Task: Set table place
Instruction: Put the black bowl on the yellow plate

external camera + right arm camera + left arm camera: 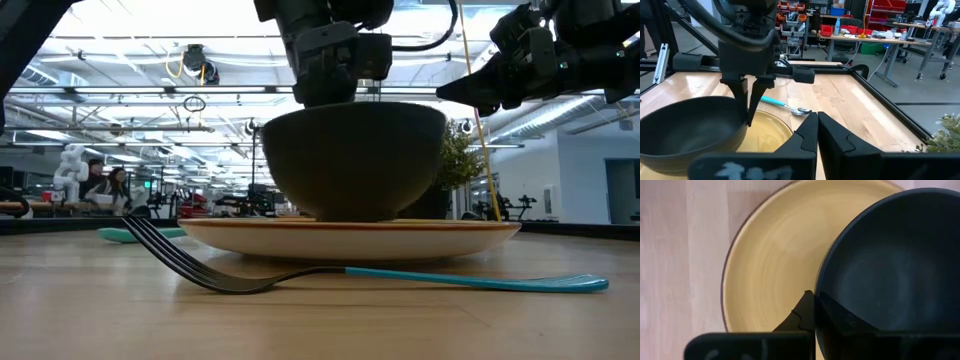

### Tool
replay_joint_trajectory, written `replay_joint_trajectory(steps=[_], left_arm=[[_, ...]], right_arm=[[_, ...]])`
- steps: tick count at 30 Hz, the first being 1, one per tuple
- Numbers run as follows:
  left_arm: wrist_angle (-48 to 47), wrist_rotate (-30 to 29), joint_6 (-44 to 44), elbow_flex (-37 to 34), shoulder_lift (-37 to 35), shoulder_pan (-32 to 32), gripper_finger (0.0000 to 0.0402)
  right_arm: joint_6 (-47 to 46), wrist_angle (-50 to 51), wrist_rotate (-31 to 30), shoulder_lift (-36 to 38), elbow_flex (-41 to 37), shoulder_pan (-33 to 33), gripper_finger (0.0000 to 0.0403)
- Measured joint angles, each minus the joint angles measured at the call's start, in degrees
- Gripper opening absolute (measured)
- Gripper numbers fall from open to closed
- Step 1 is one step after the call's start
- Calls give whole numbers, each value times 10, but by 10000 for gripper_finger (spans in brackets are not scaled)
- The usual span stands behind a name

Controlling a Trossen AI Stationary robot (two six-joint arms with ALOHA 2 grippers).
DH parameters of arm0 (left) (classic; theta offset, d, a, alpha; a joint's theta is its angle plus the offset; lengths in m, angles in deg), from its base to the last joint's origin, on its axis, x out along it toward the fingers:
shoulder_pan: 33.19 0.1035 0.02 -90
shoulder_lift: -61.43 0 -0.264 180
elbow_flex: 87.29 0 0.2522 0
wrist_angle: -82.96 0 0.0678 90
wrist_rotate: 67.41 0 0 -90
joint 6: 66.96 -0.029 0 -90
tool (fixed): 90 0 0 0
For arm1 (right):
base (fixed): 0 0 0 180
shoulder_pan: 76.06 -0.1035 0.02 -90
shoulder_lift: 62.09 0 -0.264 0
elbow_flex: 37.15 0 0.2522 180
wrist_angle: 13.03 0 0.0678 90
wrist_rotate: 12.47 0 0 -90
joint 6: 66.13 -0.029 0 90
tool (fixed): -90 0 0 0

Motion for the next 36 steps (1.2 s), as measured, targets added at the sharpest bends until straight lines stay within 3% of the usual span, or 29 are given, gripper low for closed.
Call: replay_joint_trajectory(steps=[26, 36], left_arm=[[17, -1, 0, -41, 0, 0, 4], [26, -27, 11, -41, 0, -4, 4]], right_arm=[[0, 0, 0, 0, 0, 0, 0], [0, 0, 0, 0, 0, 0, 0]])
